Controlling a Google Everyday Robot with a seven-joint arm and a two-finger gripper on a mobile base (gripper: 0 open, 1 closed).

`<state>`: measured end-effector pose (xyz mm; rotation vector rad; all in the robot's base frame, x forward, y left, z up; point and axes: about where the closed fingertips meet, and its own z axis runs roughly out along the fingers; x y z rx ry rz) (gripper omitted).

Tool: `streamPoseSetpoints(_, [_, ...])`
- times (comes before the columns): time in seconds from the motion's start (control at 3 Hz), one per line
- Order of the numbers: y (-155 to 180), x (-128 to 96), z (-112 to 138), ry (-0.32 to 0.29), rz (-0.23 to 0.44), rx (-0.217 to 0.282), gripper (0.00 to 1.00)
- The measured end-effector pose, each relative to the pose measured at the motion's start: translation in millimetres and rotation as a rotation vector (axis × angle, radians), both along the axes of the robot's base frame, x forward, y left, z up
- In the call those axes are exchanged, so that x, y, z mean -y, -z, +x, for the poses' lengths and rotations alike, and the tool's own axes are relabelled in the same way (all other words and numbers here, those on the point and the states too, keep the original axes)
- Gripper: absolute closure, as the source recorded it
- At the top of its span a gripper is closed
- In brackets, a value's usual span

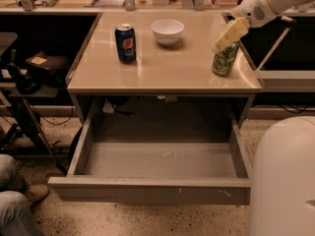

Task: Place green can into top drawer

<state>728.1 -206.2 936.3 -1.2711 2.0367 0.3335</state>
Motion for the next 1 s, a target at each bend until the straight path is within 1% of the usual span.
streamPoseSetpoints(0.33, [2,1,5,0.002,-0.037,0.014,0.00])
streamPoseSetpoints(0.67, [22,17,15,0.013,-0.119,0.007,0.00])
streamPoseSetpoints(1.0, [53,28,18,0.039,-0.061,-0.055,0.00])
